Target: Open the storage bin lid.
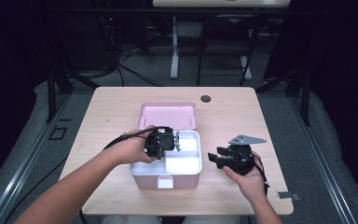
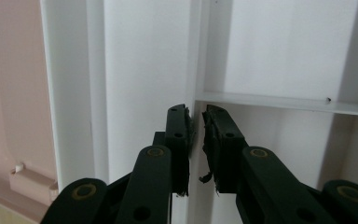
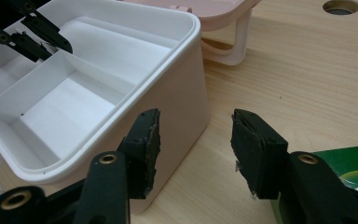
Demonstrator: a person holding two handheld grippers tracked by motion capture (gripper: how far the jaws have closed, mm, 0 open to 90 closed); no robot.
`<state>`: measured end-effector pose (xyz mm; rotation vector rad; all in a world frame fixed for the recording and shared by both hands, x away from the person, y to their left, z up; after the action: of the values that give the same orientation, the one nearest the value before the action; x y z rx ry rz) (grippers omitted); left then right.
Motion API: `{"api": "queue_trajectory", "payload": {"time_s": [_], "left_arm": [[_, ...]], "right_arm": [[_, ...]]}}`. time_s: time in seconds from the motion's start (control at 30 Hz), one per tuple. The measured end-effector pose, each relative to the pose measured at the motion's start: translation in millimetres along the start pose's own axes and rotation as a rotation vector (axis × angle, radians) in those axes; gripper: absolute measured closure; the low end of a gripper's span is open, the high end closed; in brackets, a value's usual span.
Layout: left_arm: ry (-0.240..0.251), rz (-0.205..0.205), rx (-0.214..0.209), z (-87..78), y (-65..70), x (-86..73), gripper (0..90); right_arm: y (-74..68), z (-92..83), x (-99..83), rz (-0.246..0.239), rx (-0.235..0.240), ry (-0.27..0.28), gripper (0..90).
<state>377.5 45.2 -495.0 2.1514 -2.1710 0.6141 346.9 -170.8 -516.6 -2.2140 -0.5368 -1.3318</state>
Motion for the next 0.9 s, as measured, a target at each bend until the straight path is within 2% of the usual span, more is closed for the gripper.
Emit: {"api": "queue_trajectory", "payload": {"time_s": [0.2,0.47,0.6,0.9], "left_arm": [[-0.01,0.012,-0.003,2.2,0.0,0.1,84.4],[-0.019,0.035,-0.005,2.1,0.2,0.6,84.6],[-0.019,0.034,-0.007,1.3,0.2,0.5,85.0],[-0.026,0.047,0.012,-2.5,1.0,0.5,85.8]], "right_arm": [[0.4,0.8,-0.9,0.005,0.001,-0.001,51.4],[-0.4,1.4,-1.3,0.007,0.004,-0.002,51.4],[0.0,1.2,-1.1,0.007,0.003,0.0,51.5],[3.4,-1.7,1.2,0.023,-0.007,0.025,52.3]]}}
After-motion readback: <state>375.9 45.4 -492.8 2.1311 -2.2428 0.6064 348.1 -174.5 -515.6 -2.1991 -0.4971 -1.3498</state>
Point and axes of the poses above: each handheld gripper's, and its own axes: z roughly forward along the jaws, x roughly out of its top, y roughly to its right, the point moved 6 cm from there along z, roughly forward along the jaws, and after that the axes turned 11 degrees about y, right-handed, at the moved point
